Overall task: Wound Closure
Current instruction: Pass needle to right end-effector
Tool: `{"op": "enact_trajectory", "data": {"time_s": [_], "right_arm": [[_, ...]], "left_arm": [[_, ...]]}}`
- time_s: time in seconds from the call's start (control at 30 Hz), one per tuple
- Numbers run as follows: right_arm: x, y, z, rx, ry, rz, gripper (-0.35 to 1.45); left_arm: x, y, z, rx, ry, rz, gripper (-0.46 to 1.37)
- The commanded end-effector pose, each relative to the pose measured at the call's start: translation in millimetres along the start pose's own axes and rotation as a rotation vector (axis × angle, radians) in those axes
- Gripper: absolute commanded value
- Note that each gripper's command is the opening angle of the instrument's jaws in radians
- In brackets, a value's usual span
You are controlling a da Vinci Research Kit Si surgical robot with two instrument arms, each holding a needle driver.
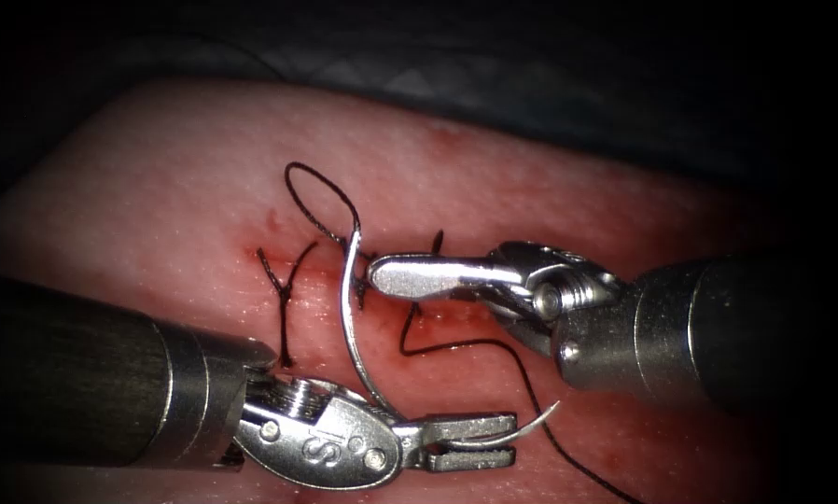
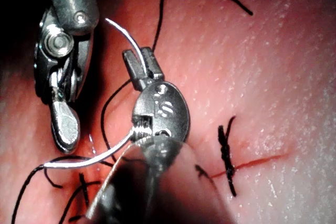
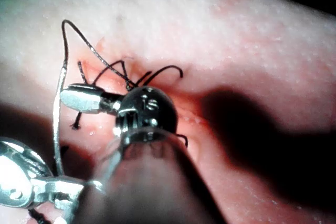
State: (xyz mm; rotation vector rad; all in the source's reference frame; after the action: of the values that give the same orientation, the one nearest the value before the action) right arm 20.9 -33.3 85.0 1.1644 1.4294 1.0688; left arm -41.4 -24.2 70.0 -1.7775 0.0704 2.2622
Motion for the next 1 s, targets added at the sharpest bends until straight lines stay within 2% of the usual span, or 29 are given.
{"op": "enact_trajectory", "data": {"time_s": [0.03, 0.33, 0.43, 0.5, 0.57, 0.83, 1.0], "right_arm": [[0.0, 0.0, 0.0, -0.003, 0.0, -0.001, -0.35], [0.1, 0.0, -0.1, -0.01, 0.006, -0.001, -0.35], [0.2, 0.1, -0.4, -0.034, 0.027, -0.001, -0.35], [0.4, 0.2, -0.7, -0.035, 0.028, 0.017, -0.35], [0.4, 0.2, -0.9, -0.039, 0.032, 0.035, -0.35], [0.8, 0.2, -2.9, -0.053, 0.047, 0.124, -0.35], [0.9, 0.0, -3.8, -0.048, 0.04, 0.132, -0.35]], "left_arm": [[0.0, 0.0, 0.0, -0.005, 0.0, 0.002, -0.35], [0.0, -0.2, 0.0, -0.008, 0.002, 0.008, -0.35], [-0.2, -0.3, -0.1, -0.009, 0.006, 0.021, -0.35], [-0.4, -0.5, 0.0, -0.039, 0.027, 0.089, -0.35], [-0.5, -0.6, 0.0, -0.06, 0.044, 0.114, -0.35], [-0.9, -1.6, 0.1, -0.153, 0.113, 0.132, -0.35], [-1.1, -2.2, 0.1, -0.185, 0.139, 0.153, -0.35]]}}
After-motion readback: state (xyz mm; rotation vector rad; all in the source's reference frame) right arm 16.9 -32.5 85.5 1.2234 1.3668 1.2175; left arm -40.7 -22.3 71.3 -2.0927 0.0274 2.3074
